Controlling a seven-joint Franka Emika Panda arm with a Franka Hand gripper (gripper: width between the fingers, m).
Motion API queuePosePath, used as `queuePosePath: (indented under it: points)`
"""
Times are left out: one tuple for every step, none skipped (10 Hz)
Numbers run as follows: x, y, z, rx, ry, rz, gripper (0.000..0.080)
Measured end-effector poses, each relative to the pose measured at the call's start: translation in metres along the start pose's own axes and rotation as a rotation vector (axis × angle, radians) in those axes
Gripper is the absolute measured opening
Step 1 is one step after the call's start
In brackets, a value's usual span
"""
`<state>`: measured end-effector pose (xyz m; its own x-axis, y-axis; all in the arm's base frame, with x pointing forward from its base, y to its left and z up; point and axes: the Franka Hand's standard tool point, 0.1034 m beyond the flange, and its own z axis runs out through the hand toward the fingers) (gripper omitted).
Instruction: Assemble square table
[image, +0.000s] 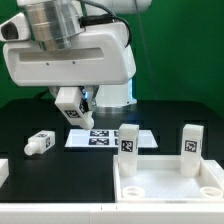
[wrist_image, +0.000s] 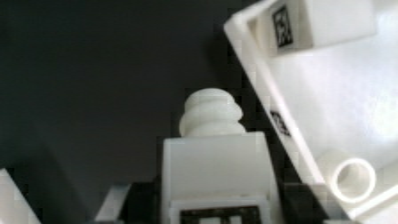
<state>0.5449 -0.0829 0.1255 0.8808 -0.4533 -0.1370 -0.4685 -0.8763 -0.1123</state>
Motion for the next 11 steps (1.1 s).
queuePosePath:
  points:
    - [0.003, -0.001, 0.000, -0.002, 0.054, -0.005, 0.0282]
    - [0.007, -0.006, -0.001, -0.004, 0.131, -0.011, 0.0282]
    - [0.007, -0.029, -0.005, -0.014, 0.171, -0.019, 0.0282]
    - [0.012, -0.064, -0.011, -0.001, 0.261, -0.056, 0.0282]
    - [0.008, -0.095, -0.011, 0.014, 0.355, -0.077, 0.0282]
    - [-0.007, -0.123, -0.003, 0.030, 0.392, -0.030, 0.0282]
    - [-0.021, -0.142, 0.005, 0.036, 0.420, -0.038, 0.0282]
    - [-0.018, -0.139, 0.004, 0.043, 0.472, -0.057, 0.0282]
    - [-0.018, -0.136, 0.005, 0.036, 0.458, -0.050, 0.0282]
    - [-0.018, -0.136, 0.005, 0.035, 0.458, -0.053, 0.0282]
    - [-0.015, -0.135, 0.006, 0.017, 0.461, -0.108, 0.0282]
